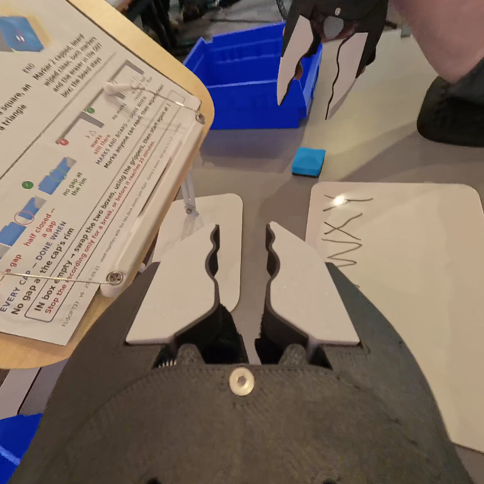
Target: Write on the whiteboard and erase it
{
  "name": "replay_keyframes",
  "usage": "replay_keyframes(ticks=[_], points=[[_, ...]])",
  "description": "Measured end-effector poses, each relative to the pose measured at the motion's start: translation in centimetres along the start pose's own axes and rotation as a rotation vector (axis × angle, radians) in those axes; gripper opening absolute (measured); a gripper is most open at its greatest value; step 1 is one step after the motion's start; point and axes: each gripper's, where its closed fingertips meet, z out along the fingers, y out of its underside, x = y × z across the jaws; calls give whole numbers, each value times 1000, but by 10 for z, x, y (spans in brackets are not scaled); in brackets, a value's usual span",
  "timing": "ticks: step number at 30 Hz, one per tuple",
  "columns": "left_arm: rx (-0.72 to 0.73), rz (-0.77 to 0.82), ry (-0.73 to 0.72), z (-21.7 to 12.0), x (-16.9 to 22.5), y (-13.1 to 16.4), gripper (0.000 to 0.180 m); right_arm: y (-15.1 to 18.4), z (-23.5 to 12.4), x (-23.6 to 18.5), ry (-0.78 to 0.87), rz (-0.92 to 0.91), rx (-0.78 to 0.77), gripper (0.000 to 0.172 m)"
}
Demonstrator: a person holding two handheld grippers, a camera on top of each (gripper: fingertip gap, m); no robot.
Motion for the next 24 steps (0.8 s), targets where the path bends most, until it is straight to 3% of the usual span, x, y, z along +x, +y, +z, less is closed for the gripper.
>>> replay_keyframes(ticks=[9, 15, 24], points=[[-193, -17, 78, -8, 24, 50, 36, 0, 24, -17, -84, -36, -97, 77], [-362, -52, 187, -6, 59, 113, 37, 16, 44, -40, -161, -65, -180, 75], [-405, -91, 243, -19, 100, 158, 52, 23, 71, -41, -159, -23, -184, 72]])
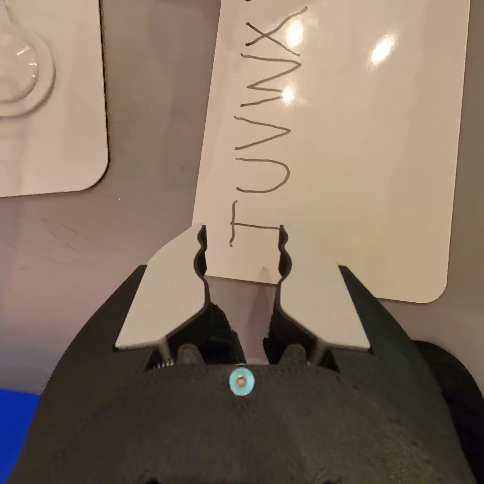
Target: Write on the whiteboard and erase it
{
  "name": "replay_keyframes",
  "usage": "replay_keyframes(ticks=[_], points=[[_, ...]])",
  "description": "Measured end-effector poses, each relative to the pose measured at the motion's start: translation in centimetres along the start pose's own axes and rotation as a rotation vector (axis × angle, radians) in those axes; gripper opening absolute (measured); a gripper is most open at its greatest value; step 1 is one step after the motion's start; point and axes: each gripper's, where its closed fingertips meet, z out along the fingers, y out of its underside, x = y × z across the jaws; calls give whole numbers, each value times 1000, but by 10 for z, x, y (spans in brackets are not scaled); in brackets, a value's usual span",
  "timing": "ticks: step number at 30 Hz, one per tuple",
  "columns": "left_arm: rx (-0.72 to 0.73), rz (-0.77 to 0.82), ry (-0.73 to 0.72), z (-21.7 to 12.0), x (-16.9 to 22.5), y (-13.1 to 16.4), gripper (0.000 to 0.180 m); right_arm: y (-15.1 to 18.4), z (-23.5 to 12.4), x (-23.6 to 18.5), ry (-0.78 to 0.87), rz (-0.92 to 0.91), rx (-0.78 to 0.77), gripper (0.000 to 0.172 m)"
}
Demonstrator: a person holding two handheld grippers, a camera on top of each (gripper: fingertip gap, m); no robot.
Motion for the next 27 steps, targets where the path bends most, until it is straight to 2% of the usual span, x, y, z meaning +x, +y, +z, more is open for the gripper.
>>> replay_keyframes(ticks=[4, 7, 10, 16, 21, 27], points=[[-19, 8, -17, 5, 3, 15, 59, 0, 4, 1, 2, -15, -9, 63], [-57, 31, -34, 12, 2, 27, 58, -1, 6, -1, -6, -20, 1, 53], [-92, 41, -37, 17, 3, 37, 57, -1, 8, -1, -8, -11, 6, 54], [-1, 19, -39, 10, -1, 28, 56, 1, 10, -1, 0, -7, 13, 55], [-4, 25, -63, 12, -10, 26, 58, -1, 9, 2, 20, -20, 25, 54], [-44, 30, -68, 18, -11, 35, 67, -25, -14, -9, 0, -22, 133, 54]])
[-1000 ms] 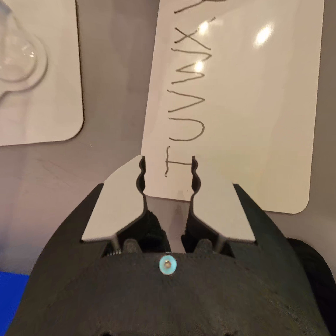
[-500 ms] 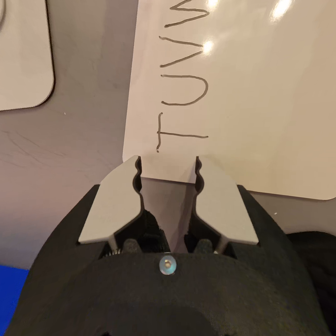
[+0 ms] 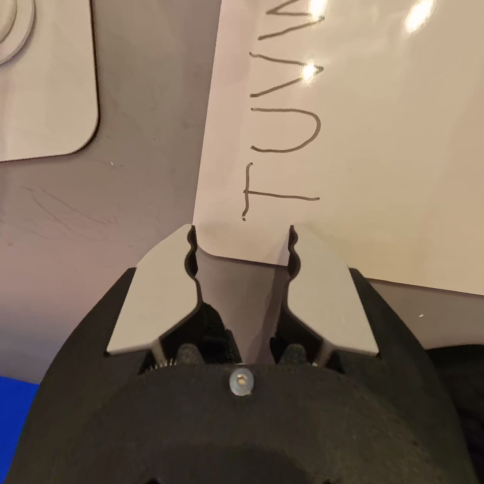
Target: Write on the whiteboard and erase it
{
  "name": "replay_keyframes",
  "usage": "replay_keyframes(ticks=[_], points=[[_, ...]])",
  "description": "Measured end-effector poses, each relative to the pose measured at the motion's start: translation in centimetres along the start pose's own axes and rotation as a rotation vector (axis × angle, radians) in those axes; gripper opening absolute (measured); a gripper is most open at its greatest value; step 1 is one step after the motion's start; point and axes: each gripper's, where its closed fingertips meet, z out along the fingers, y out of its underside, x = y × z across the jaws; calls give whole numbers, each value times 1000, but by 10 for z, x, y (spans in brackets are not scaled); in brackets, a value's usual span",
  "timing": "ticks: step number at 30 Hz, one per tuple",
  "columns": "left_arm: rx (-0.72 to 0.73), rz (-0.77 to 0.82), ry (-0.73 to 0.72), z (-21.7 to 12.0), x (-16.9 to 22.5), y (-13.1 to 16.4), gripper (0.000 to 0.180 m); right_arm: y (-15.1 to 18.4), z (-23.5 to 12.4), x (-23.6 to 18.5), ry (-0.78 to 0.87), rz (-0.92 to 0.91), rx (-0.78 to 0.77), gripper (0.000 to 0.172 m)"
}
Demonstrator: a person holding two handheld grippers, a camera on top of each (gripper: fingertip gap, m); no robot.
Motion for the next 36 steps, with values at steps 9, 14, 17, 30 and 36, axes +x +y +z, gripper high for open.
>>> replay_keyframes(ticks=[9, 14, 17, 30, 36], points=[[37, -32, 58, 3, 6, 0, 68, -32, 2, -49, -96, -33, 31, 54], [50, -31, 64, 5, 10, -2, 72, -24, 18, -60, -92, -5, -40, 54], [55, -36, 61, 5, 11, -2, 73, -22, 23, -64, -89, -1, -64, 63], [77, -45, 56, 5, 11, -2, 74, -25, 20, -61, -48, 5, -87, 59], [76, -53, 51, 5, 11, -2, 74, -25, 25, -53, -28, 35, -70, 54]])
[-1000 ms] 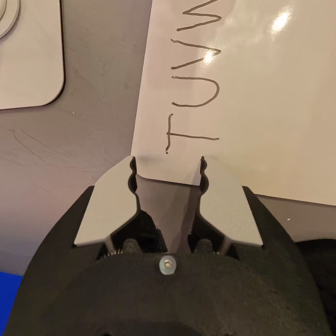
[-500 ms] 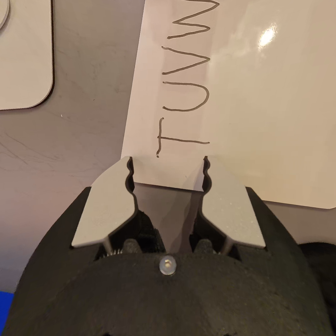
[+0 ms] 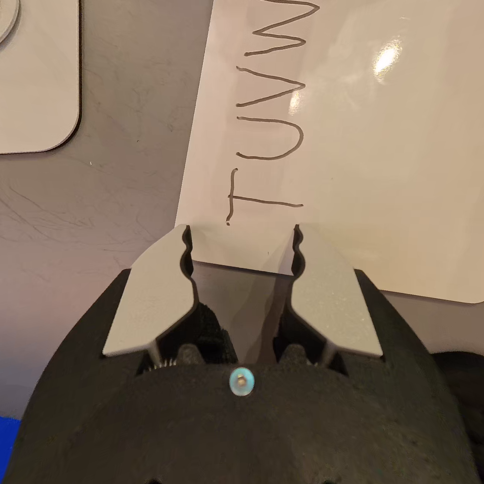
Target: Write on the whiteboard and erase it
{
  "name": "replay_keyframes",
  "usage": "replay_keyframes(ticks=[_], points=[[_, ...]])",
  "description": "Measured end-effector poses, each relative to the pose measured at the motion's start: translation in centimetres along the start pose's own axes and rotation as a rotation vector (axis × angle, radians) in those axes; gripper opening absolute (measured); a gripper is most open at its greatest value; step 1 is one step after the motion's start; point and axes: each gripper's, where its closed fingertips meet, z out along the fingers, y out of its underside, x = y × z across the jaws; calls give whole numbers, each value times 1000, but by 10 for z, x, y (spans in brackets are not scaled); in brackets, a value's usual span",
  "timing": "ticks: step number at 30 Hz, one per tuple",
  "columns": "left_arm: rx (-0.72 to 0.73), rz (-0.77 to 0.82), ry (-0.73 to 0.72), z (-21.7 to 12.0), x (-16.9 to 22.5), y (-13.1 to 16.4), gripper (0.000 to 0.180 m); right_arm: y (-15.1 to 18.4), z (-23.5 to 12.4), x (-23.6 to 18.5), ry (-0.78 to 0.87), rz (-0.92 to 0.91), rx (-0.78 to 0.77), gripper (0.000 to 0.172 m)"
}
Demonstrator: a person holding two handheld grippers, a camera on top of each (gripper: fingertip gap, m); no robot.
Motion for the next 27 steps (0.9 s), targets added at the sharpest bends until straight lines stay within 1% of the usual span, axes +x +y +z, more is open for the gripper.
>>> replay_keyframes(ticks=[3, 5, 7, 8, 9, 11, 13, 15, 16, 17, 18, 19, 20, 22, 23, 24, 25, 27], points=[[-10, -5, -6, 0, 0, -1, 72, -14, 5, 6, 11, 18, 30, 53], [-19, -9, -8, 0, 1, -1, 68, -23, 6, -5, -19, -15, 41, 53], [-23, -11, -11, 0, 1, -1, 67, -9, 0, -15, -54, -43, -23, 53], [-22, -15, -14, 0, 1, -1, 67, -2, 0, -9, -37, -19, -47, 53], [-21, -16, -16, 1, 1, -1, 66, -2, 1, -1, -19, 12, -41, 53], [-18, -20, -22, 1, 0, -2, 65, -14, 6, 8, -5, 20, 2, 53], [-19, -30, -28, 2, 0, -2, 64, -26, 7, -3, -32, -25, 29, 53], [-18, -38, -36, 2, 0, -3, 64, -15, 3, -11, -59, -41, -4, 53], [-16, -41, -38, 2, 0, -3, 64, -9, 3, -5, -42, -18, -19, 53], [-15, -44, -41, 2, 0, -3, 63, -11, 5, 4, -23, 12, -8, 53], [-16, -45, -43, 3, 0, -4, 63, -21, 8, 7, -20, 17, 23, 53], [-18, -44, -44, 3, 0, -4, 63, -31, 10, 3, -28, -10, 40, 53], [-20, -46, -44, 3, 0, -4, 63, -34, 10, -5, -46, -49, 28, 53], [-15, -50, -45, 3, 0, -4, 63, -19, 3, -18, -91, -88, -41, 53], [-10, -51, -45, 3, 0, -4, 63, -10, 2, -10, -68, -64, -61, 53], [-9, -51, -46, 3, 0, -4, 63, -11, 5, 2, -32, -20, -51, 53], [-12, -50, -46, 3, 0, -4, 63, -21, 8, 8, -27, 5, -10, 53], [-18, -49, -45, 3, 0, -4, 63, -40, 12, -2, -41, -52, 29, 53]])
